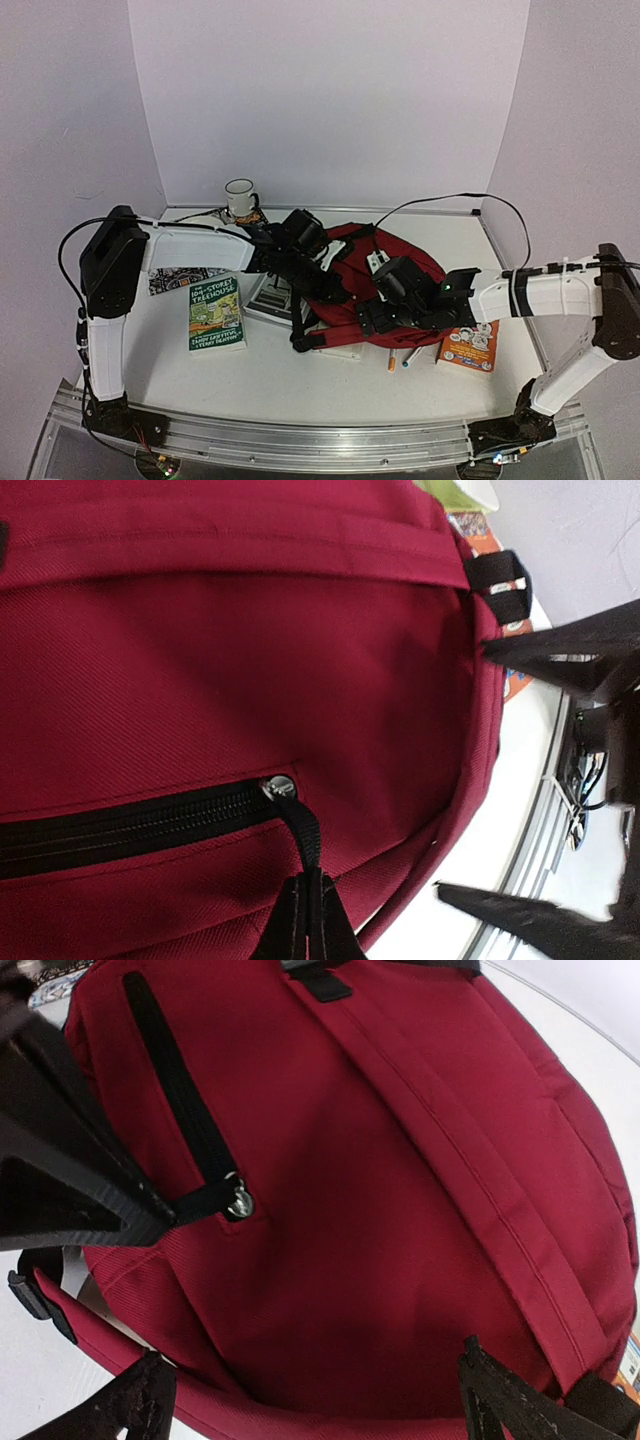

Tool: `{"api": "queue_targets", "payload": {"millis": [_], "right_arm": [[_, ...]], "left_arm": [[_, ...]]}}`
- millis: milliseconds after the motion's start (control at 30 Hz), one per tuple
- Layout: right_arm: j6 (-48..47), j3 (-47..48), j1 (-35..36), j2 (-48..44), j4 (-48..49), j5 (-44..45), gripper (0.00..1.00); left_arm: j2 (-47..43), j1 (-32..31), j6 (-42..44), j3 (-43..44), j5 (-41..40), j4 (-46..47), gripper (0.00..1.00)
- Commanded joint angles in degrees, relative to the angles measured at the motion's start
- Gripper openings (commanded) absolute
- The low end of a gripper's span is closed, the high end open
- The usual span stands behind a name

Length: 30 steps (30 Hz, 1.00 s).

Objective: Pack the student bag
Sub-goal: Grab the pocket on the back of the student bag, then hold the pocket on the back of the student bag, then unzip the pocket on the back of the student bag.

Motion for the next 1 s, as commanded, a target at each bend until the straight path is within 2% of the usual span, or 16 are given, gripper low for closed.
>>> {"api": "queue_targets", "payload": {"millis": [0,133,233,300,467,700,967], "right_arm": [[-4.0,3.8,0.2,3.2,2.3,-2.3,0.98],[-5.6,4.9,-0.5,6.3,3.5,-2.4,0.98],[-6.3,4.7,-2.0,7.5,4.2,-3.8,0.9],[-6.8,4.3,-2.9,7.7,4.9,-4.9,0.77],[-8.5,3.0,-5.0,7.0,5.4,-6.2,0.37],[-11.5,0.6,-7.5,2.6,5.6,-9.0,0.02],[-16.3,-2.8,-9.9,-4.3,5.2,-8.2,0.0]], "left_arm": [[-6.3,0.1,0.4,1.0,-1.7,0.6,0.0],[-7.3,0.4,0.0,0.9,-1.2,0.6,0.0],[-8.3,0.5,0.1,1.1,-1.2,0.5,0.0],[-8.9,0.7,0.3,1.2,-1.0,0.5,0.0],[-10.6,1.5,0.6,1.2,-1.1,0.1,0.0],[-12.7,4.9,1.4,0.2,-2.4,-1.2,0.0],[-13.7,11.5,3.1,-0.2,-3.5,-3.4,0.0]]}}
